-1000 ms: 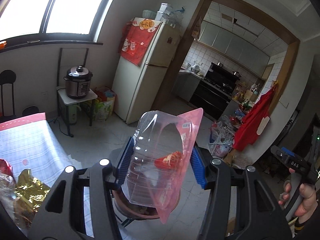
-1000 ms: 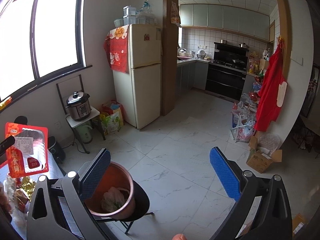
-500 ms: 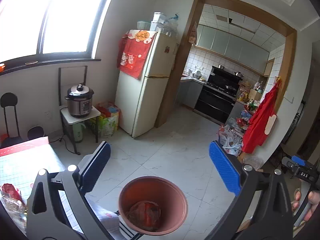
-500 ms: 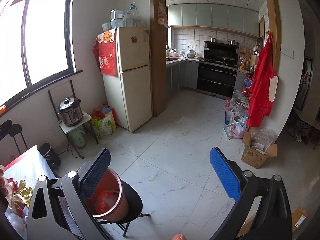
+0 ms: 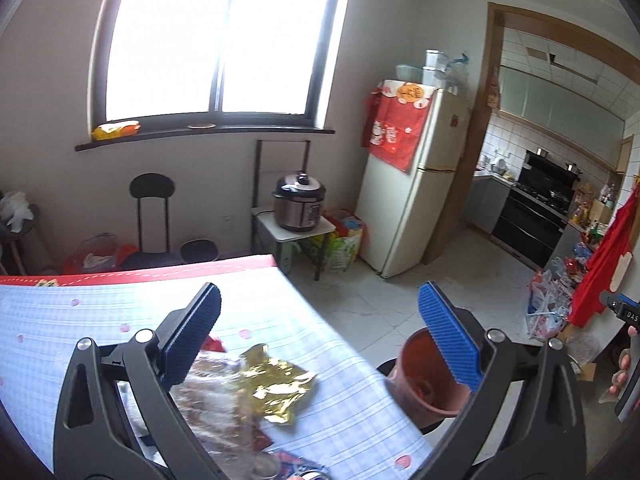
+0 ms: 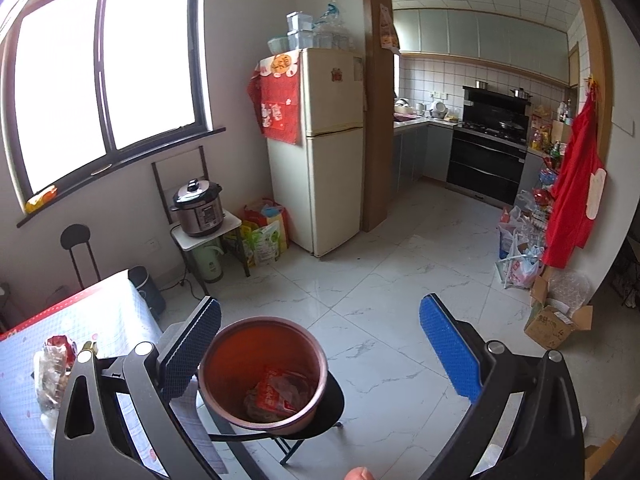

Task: Collect trash
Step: 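Return the right tool to the table and grasp the crushed drink cans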

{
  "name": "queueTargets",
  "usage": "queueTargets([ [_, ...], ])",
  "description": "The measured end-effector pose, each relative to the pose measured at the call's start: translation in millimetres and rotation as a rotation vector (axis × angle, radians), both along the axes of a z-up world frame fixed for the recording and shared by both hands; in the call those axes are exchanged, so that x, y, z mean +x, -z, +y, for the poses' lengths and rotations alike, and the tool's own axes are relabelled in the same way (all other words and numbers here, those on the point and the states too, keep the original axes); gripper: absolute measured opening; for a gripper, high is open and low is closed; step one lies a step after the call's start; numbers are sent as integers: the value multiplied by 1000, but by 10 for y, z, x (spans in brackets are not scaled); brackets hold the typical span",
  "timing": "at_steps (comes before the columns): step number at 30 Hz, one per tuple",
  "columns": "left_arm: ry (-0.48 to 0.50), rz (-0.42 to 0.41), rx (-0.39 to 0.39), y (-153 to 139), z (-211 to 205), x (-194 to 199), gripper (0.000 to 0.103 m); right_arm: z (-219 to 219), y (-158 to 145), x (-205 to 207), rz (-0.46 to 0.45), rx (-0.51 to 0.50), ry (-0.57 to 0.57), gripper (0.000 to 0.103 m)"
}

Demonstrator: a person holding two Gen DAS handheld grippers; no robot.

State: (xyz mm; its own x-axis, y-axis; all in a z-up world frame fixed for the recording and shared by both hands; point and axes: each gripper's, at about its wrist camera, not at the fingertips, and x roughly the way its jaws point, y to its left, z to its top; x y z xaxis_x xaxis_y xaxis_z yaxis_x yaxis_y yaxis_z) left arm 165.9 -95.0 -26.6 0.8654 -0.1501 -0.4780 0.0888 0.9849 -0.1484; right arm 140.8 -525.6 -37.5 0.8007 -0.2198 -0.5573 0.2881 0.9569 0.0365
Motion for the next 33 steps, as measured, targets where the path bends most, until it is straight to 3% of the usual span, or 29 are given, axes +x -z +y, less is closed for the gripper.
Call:
queueTargets([
  [7, -195, 40, -13, 209, 1057, -571, 97, 792, 146, 279, 60, -1, -157, 98],
  [15, -376, 88, -80, 599, 1848, -1146, 97, 1715, 393, 444, 117, -45, -344, 98],
  [28, -421, 174, -142, 1160, 2279, -1519, 97, 3002, 1267, 442, 270, -60, -650, 97],
  [33, -430, 212, -110, 1294, 2326, -1534, 97, 3384, 1771, 385, 392, -107, -736, 97],
])
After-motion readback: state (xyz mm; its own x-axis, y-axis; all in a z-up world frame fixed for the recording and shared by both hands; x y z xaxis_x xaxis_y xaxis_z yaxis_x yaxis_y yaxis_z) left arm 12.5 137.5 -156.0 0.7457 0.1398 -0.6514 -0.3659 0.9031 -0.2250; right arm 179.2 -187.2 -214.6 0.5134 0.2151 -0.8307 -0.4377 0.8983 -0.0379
